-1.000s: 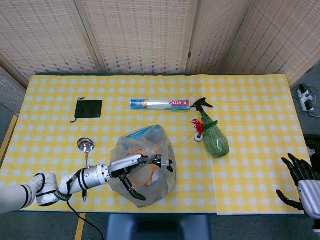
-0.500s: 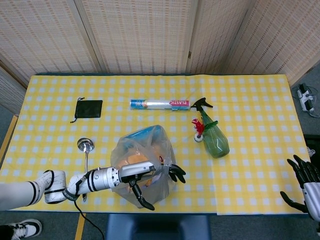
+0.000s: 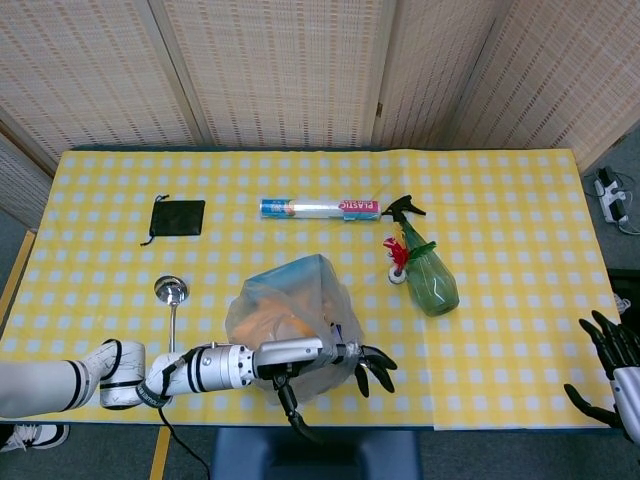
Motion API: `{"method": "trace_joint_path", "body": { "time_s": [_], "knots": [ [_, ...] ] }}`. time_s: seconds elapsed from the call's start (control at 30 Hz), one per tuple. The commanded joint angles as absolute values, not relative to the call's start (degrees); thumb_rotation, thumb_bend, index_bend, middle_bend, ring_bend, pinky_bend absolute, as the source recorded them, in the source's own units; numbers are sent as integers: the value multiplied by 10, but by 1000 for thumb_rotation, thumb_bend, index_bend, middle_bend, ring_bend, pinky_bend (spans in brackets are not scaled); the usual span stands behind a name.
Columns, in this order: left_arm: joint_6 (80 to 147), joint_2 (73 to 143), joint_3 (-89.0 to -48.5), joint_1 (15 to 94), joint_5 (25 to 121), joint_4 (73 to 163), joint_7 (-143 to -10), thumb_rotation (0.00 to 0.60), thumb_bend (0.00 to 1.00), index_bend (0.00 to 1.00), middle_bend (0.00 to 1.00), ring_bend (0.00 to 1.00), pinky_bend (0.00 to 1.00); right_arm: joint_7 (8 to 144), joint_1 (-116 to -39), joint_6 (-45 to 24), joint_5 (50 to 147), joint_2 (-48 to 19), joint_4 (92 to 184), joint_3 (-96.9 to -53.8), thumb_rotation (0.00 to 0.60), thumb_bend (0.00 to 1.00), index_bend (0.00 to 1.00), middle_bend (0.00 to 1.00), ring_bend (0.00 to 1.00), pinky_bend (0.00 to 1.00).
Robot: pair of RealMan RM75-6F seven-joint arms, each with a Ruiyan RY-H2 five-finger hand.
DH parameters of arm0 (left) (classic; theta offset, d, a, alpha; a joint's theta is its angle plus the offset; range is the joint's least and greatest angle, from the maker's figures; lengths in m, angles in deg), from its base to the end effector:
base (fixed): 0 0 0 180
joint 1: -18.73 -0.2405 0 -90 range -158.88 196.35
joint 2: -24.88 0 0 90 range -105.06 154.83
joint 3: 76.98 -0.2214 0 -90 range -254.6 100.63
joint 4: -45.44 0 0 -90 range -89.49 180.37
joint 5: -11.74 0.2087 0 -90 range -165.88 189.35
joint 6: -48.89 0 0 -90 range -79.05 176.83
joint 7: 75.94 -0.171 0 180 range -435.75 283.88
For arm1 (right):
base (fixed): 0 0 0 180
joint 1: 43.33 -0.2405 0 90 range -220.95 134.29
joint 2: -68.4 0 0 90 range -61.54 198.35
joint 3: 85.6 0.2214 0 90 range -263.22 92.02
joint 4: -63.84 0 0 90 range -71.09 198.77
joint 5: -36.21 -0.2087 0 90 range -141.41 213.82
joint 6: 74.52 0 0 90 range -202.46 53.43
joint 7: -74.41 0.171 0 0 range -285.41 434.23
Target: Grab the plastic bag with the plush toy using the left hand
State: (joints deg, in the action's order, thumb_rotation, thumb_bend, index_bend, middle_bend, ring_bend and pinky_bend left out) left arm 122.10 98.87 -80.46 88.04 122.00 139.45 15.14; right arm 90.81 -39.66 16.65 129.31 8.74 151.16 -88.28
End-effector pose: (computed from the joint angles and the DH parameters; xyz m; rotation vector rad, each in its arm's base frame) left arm 0.0536 0.2484 0.0288 1.6137 1.4770 1.1302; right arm -0.3088 -0.1414 0.1685 1.3551 -1.0458 0.9516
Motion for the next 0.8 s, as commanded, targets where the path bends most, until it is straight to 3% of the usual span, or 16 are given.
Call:
{"method": "trace_joint_path", "body": {
  "time_s": [0.03,0.13,0.27,0.37,0.53,0.8],
  "knots": [
    [1232,984,-801,868,1203,1419,132,600,104,219,364,371,558,909,-397,165,1293,88,1511,-883,600,306,0,0,0,0],
    [1235,982,-792,856,1177,1444,111,600,176,325,505,503,691,907,-399,162,1294,87,1512,-883,600,306,0,0,0,0],
    [1233,980,-777,835,1130,1488,58,600,390,568,763,730,891,904,-400,162,1298,87,1515,-883,600,306,0,0,0,0],
    [1234,977,-761,808,1073,1540,4,600,559,687,888,848,984,901,-402,161,1302,87,1517,-884,600,306,0,0,0,0],
    [1216,969,-743,782,1009,1591,-82,600,721,769,967,936,1000,899,-407,153,1306,88,1519,-886,600,305,0,0,0,0],
    [1215,931,-723,739,977,1611,-76,600,852,815,1000,973,1000,898,-405,157,1308,89,1521,-887,600,306,0,0,0,0]
  ]
}}
